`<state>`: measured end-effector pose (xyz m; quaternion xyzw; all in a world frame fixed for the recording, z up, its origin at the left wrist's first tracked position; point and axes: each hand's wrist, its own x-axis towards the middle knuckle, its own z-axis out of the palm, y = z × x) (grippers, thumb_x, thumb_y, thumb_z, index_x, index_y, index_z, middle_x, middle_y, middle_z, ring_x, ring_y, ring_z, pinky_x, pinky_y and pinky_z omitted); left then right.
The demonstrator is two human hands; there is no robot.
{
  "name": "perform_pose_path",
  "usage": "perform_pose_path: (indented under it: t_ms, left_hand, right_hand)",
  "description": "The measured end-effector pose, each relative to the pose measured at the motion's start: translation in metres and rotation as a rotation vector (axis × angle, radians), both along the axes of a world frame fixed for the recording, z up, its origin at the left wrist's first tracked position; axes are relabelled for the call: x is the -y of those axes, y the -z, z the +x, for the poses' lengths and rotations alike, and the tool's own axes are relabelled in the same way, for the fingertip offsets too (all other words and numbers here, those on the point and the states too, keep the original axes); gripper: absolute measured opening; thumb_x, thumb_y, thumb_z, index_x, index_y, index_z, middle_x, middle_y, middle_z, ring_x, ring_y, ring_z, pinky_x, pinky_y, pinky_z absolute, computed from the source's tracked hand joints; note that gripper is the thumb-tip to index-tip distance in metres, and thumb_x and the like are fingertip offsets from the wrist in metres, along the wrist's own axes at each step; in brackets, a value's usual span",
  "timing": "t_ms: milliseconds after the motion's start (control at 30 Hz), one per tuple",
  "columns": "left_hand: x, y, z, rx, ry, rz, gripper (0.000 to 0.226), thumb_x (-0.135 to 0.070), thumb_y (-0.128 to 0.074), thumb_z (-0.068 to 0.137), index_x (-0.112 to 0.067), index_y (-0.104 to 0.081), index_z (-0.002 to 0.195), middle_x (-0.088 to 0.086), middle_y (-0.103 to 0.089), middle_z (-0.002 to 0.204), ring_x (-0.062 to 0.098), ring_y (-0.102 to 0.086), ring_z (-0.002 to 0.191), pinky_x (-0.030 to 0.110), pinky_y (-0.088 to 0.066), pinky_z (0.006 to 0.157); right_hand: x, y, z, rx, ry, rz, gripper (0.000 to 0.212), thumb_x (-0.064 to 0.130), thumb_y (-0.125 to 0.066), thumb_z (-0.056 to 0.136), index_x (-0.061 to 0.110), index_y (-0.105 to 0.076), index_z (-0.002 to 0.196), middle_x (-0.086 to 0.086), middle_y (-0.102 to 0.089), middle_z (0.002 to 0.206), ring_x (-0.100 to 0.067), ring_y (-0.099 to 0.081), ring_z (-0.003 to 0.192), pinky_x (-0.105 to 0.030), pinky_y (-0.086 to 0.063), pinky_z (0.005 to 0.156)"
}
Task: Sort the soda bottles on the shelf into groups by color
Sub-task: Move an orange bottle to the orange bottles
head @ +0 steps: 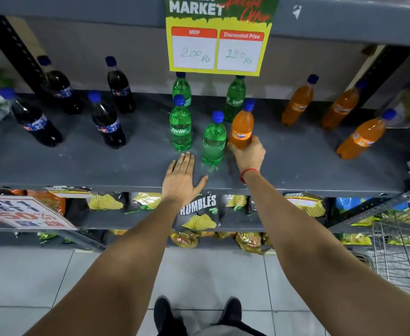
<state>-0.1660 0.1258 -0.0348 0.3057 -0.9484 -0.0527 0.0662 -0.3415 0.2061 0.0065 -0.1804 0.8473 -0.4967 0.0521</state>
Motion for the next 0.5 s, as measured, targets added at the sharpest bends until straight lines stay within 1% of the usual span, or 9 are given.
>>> perform_pose_path:
  t_ms: [133, 233, 300, 367, 433, 500]
  left_hand:
    - [-0.001, 0.000, 0.003, 0.005, -0.001, -0.003, 0.085, -0.062, -0.009, 0.084, -0.002, -0.025, 0.142, 0.013, -0.028, 0.150, 0.022, -0.022, 0.139, 0.039, -0.016, 0.112]
    - [-0.002, 0.001, 0.004, -0.018, 0.007, 0.002, 0.083, -0.061, -0.014, 0.086, 0.000, -0.031, 0.139, 0.016, -0.034, 0.147, 0.025, -0.029, 0.136, 0.041, -0.022, 0.110]
    - [-0.002, 0.000, 0.003, -0.031, 0.013, 0.012, 0.084, -0.062, -0.014, 0.088, 0.002, -0.038, 0.136, 0.018, -0.041, 0.142, 0.028, -0.037, 0.132, 0.044, -0.028, 0.107]
    - [-0.002, -0.001, 0.004, -0.034, 0.012, 0.026, 0.088, -0.064, -0.009, 0.088, 0.003, -0.042, 0.132, 0.019, -0.045, 0.139, 0.029, -0.041, 0.129, 0.044, -0.031, 0.105]
    - [-0.002, -0.002, 0.003, -0.028, 0.009, 0.029, 0.089, -0.065, -0.006, 0.087, 0.003, -0.043, 0.132, 0.019, -0.046, 0.138, 0.028, -0.042, 0.128, 0.044, -0.032, 0.105]
    - [-0.001, 0.000, 0.002, -0.026, 0.008, 0.021, 0.090, -0.065, -0.006, 0.087, 0.003, -0.042, 0.133, 0.018, -0.045, 0.139, 0.027, -0.041, 0.129, 0.043, -0.032, 0.105]
  right_hand:
    - [-0.021, 0.006, -0.003, -0.012, -0.007, -0.006, 0.040, 0.033, -0.079, 0.066, 0.008, -0.062, 0.091, -0.014, -0.071, 0.094, -0.030, -0.064, 0.089, -0.036, -0.050, 0.078]
    - [-0.043, 0.001, -0.017, -0.001, 0.012, -0.003, 0.038, 0.031, -0.079, 0.067, 0.009, -0.062, 0.092, -0.015, -0.071, 0.097, -0.030, -0.064, 0.091, -0.036, -0.050, 0.081]
    - [-0.059, -0.006, -0.032, 0.001, 0.032, 0.011, 0.037, 0.030, -0.079, 0.068, 0.007, -0.062, 0.091, -0.017, -0.071, 0.097, -0.032, -0.064, 0.092, -0.037, -0.049, 0.080]
    - [-0.073, -0.013, -0.048, 0.006, 0.053, 0.038, 0.037, 0.028, -0.079, 0.067, 0.005, -0.062, 0.091, -0.018, -0.071, 0.096, -0.034, -0.063, 0.092, -0.034, -0.047, 0.078]
    - [-0.089, -0.021, -0.064, 0.005, 0.064, 0.072, 0.037, 0.027, -0.079, 0.068, 0.004, -0.062, 0.092, -0.019, -0.070, 0.097, -0.035, -0.063, 0.093, -0.029, -0.043, 0.074]
    - [-0.102, -0.024, -0.080, 0.010, 0.065, 0.114, 0.038, 0.026, -0.079, 0.069, 0.003, -0.062, 0.094, -0.020, -0.070, 0.100, -0.036, -0.062, 0.095, -0.028, -0.040, 0.075]
